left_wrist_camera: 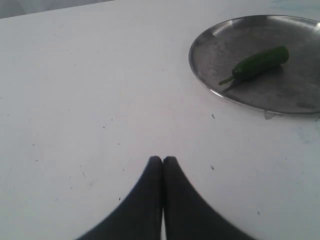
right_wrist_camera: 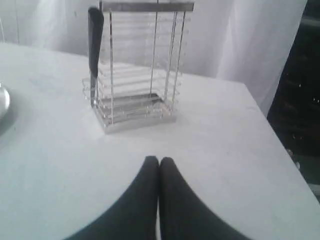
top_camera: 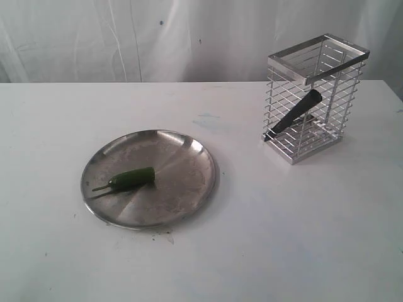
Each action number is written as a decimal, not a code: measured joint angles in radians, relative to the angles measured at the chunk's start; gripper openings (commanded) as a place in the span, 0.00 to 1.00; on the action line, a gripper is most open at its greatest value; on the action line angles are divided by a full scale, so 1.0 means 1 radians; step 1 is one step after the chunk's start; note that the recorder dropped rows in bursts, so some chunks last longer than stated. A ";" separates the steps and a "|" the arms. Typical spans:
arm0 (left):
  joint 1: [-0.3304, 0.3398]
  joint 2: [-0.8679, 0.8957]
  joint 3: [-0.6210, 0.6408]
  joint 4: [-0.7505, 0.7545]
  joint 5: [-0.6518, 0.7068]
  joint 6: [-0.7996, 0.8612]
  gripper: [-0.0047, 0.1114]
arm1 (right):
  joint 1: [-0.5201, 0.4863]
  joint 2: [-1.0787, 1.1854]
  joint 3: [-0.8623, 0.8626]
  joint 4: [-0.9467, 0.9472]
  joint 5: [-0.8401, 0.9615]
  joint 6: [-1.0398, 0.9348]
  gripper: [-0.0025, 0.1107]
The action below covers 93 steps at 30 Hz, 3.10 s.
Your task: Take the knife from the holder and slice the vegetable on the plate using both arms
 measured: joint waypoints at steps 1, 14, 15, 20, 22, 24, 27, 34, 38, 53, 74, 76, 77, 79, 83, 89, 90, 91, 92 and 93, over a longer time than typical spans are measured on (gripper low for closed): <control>0.000 0.000 0.000 0.000 0.000 0.000 0.04 | 0.000 0.000 0.000 0.015 -0.032 0.008 0.02; 0.000 0.000 0.000 0.000 0.000 0.000 0.04 | 0.000 0.000 0.000 0.147 -0.601 0.491 0.02; 0.000 0.000 0.000 0.000 0.000 0.000 0.04 | 0.000 0.000 0.000 0.149 -0.649 0.548 0.02; 0.000 0.000 0.000 0.000 0.000 0.000 0.04 | 0.000 -0.004 -0.014 0.150 -1.133 0.979 0.02; 0.000 0.000 0.000 0.000 0.000 0.000 0.04 | 0.000 -0.004 -0.079 0.154 -1.300 1.104 0.02; 0.000 0.000 0.000 0.000 0.000 0.000 0.04 | 0.000 -0.004 -0.182 0.149 -1.374 1.145 0.02; 0.000 0.000 0.000 0.000 0.000 0.000 0.04 | 0.000 -0.004 -0.346 0.081 -1.303 1.074 0.02; 0.000 0.000 0.000 0.000 0.000 0.000 0.04 | 0.000 0.025 -0.586 -0.408 -0.522 0.476 0.02; 0.000 0.000 0.000 0.000 0.000 0.000 0.04 | 0.000 0.201 -0.548 -0.533 -0.035 0.344 0.02; 0.000 0.000 0.000 0.000 0.000 0.000 0.04 | 0.020 0.866 -0.595 -0.183 0.515 0.254 0.02; 0.000 0.000 0.000 0.000 0.000 0.000 0.04 | 0.022 1.220 -1.036 0.458 0.598 -0.336 0.55; 0.000 0.000 0.000 0.000 0.000 0.000 0.04 | 0.022 1.270 -1.077 0.460 0.584 -0.336 0.55; 0.000 0.000 0.000 0.000 0.000 0.000 0.04 | 0.022 1.306 -1.104 0.460 0.580 -0.336 0.55; 0.000 0.000 0.000 0.000 0.000 0.000 0.04 | 0.022 1.357 -1.138 0.460 0.577 -0.336 0.55; 0.000 0.000 0.000 0.000 0.000 0.000 0.04 | 0.022 1.454 -1.216 0.460 0.559 -0.338 0.55; 0.000 0.000 0.000 0.000 0.000 0.000 0.04 | 0.022 1.565 -1.294 0.462 0.548 -0.338 0.55; 0.000 0.000 0.000 0.000 0.000 0.000 0.04 | 0.022 1.580 -1.300 0.462 0.548 -0.338 0.55; 0.000 0.000 0.000 0.000 0.000 0.000 0.04 | 0.022 1.592 -1.306 0.462 0.543 -0.338 0.55; 0.000 0.000 0.000 0.000 0.000 0.000 0.04 | 0.022 1.602 -1.307 0.462 0.539 -0.338 0.55; 0.000 0.000 0.000 0.000 0.000 0.000 0.04 | 0.022 1.608 -1.308 0.462 0.539 -0.338 0.55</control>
